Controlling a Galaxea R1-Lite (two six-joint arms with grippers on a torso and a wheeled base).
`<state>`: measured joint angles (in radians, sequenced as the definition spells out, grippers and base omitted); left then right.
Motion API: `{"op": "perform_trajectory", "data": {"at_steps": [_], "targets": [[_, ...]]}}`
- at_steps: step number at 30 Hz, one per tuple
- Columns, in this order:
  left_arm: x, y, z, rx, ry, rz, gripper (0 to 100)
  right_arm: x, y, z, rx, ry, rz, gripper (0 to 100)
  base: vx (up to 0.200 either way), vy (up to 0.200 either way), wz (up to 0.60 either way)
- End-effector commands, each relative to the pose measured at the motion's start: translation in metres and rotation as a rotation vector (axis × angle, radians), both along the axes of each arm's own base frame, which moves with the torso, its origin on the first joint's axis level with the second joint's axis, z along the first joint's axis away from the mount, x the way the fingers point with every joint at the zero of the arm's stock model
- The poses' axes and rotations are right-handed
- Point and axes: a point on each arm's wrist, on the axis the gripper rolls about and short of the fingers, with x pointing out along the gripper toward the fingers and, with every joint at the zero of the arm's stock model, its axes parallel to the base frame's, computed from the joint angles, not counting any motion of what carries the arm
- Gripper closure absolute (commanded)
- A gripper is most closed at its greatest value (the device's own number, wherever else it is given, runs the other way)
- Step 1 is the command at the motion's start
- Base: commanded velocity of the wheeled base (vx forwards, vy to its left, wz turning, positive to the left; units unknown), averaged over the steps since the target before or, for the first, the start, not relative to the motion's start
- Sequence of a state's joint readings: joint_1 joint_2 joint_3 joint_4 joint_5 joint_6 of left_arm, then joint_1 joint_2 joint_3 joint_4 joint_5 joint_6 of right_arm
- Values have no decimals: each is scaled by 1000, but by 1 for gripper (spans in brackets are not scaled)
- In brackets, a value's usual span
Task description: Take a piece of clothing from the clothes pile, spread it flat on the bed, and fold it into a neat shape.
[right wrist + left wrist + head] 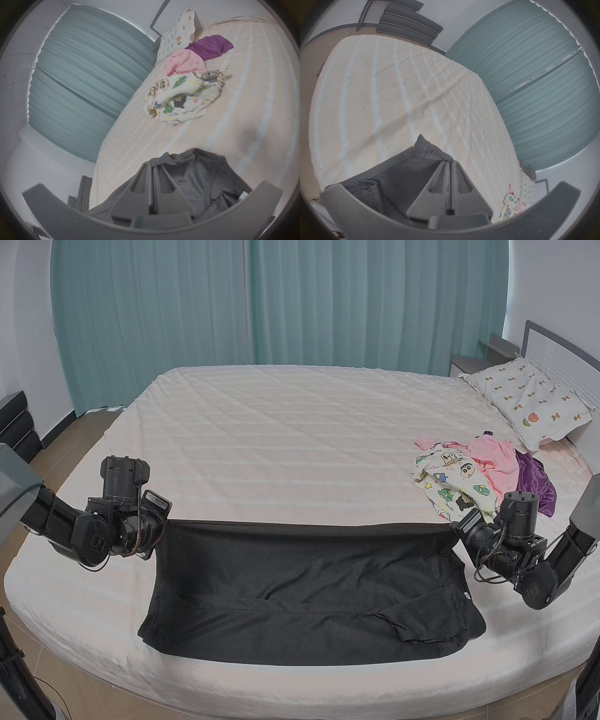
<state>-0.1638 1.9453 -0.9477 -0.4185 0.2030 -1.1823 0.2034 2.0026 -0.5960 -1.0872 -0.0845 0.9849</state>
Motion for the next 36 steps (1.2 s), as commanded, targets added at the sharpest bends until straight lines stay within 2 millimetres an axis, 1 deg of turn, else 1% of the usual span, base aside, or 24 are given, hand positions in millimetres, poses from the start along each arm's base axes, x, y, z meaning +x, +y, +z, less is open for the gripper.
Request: {"op": "perform_trajectory", "data": {"at_steps": [1,2,5,7,9,14,16,21,25,35,36], "targets": [[-13,2,-13,12,30,-7,100,-15,-3,-12,-32,64,8,100,0,0,0],[-15,1,-14,15,35,-10,100,-16,-3,-13,-36,68,10,100,0,0,0],[-28,2,-26,51,67,-34,100,-29,-3,-23,-77,120,29,100,0,0,0],[-30,3,-30,57,77,-38,100,-31,-3,-26,-83,131,34,100,0,0,0],[-36,1,-39,64,103,-50,100,-41,-2,-32,-91,168,45,100,0,0,0],[-45,-2,-48,71,144,-70,100,-55,2,-42,-109,229,71,100,0,0,0],[-47,-4,-49,73,152,-78,100,-57,2,-44,-110,239,73,100,0,0,0],[-49,-7,-64,84,205,-90,100,-60,4,-52,-117,272,82,100,0,0,0],[-50,-8,-66,85,215,-92,100,-63,6,-56,-124,293,90,100,0,0,0],[-56,-7,-73,94,254,-92,100,-66,6,-58,-131,305,87,100,0,0,0],[-57,-8,-75,97,260,-96,0,-67,5,-58,-132,309,87,0,0,0,0]]}}
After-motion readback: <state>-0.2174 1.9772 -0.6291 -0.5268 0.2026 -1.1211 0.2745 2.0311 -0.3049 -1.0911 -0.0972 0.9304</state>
